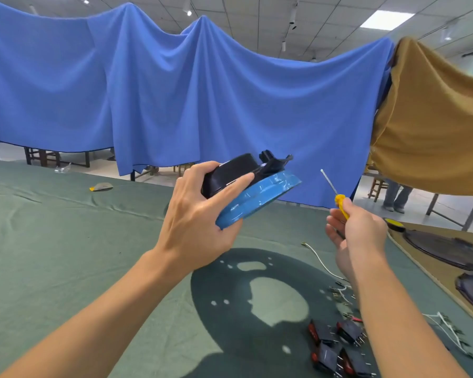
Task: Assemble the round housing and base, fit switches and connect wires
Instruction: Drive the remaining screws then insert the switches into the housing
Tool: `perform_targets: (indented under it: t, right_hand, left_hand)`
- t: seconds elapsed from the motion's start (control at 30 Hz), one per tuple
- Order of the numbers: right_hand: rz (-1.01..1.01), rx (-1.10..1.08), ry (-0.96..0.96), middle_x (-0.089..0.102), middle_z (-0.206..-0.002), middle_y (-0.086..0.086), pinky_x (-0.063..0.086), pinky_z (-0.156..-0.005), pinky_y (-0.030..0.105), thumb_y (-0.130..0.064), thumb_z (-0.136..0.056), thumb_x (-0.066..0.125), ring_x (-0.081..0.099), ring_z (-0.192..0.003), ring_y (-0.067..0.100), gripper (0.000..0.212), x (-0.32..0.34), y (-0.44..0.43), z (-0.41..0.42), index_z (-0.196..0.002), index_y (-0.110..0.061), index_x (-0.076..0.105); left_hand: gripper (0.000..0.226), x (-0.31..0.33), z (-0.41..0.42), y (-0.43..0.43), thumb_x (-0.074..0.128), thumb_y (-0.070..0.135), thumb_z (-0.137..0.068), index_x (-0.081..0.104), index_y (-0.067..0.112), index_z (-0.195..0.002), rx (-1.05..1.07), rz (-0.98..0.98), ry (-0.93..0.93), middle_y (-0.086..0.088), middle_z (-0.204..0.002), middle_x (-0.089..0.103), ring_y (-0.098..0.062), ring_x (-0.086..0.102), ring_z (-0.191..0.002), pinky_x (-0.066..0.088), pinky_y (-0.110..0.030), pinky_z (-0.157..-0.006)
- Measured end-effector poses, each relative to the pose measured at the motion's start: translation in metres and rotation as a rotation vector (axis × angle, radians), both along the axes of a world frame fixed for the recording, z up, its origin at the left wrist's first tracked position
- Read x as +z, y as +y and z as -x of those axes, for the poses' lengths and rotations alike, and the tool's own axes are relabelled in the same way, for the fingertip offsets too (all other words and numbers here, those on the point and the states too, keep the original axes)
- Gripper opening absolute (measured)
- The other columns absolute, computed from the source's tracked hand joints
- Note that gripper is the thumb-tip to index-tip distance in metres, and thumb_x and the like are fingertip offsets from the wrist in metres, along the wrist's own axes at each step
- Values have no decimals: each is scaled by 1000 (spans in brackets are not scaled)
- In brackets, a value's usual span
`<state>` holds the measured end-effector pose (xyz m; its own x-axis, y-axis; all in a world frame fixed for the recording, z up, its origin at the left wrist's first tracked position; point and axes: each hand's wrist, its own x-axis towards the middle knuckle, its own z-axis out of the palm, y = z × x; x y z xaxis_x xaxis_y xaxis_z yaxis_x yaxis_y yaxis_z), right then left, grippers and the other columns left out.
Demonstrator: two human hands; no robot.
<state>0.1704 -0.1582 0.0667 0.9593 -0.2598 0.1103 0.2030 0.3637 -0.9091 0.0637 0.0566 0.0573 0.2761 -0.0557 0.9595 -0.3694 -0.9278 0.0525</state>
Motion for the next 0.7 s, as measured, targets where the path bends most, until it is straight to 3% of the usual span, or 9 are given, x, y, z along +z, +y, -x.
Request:
perform_targets:
  t: [0.13, 0.27, 0.37, 0.5, 0.7]
  right_hand:
    - [3, -14, 26, 62, -67, -1, 47, -48, 21, -22, -93, 61, 55, -53, 9, 15, -1, 1, 1, -82, -15, 68]
    - [24, 4, 31, 62, -70, -1, 47, -52, 22, -23, -94, 60, 54, -56, 9, 14, -3, 4, 3, -86, -13, 68]
    - [40, 13, 29, 62, -69, -1, 47, -54, 23, -22, -93, 61, 54, -57, 10, 13, -3, 6, 4, -86, -13, 68]
    - [103, 26, 40, 62, -68, 1, 48, -56, 24, -20, -93, 61, 54, -57, 11, 12, -5, 6, 2, -90, -10, 67]
    - [253, 61, 103, 66, -69, 0, 42, -67, 31, -22, -93, 61, 60, -70, 15, 14, -17, 21, -1, -82, -15, 64]
  left_hand:
    - [52, -16, -7, 4, 74, 12, -69, 71, 13, -121, 62, -213, -16, -31, -112, 58, -42, 57, -97, 49, -48, -80]
    - [47, -40, -15, 3, 83, 26, -72, 73, 18, -118, 109, -378, 52, -29, -113, 62, -40, 58, -100, 47, -44, -83]
    - [37, -57, -18, 3, 69, 42, -87, 74, 20, -117, 79, -490, 84, -26, -113, 64, -39, 62, -98, 47, -44, -87]
    - [49, -70, -21, 2, 63, 59, -88, 71, 24, -122, 52, -535, 130, -21, -119, 64, -32, 55, -107, 45, -42, -93]
    - [51, -78, -22, -2, 61, 61, -88, 70, 25, -123, 49, -582, 169, -20, -121, 64, -32, 60, -106, 45, -40, -93]
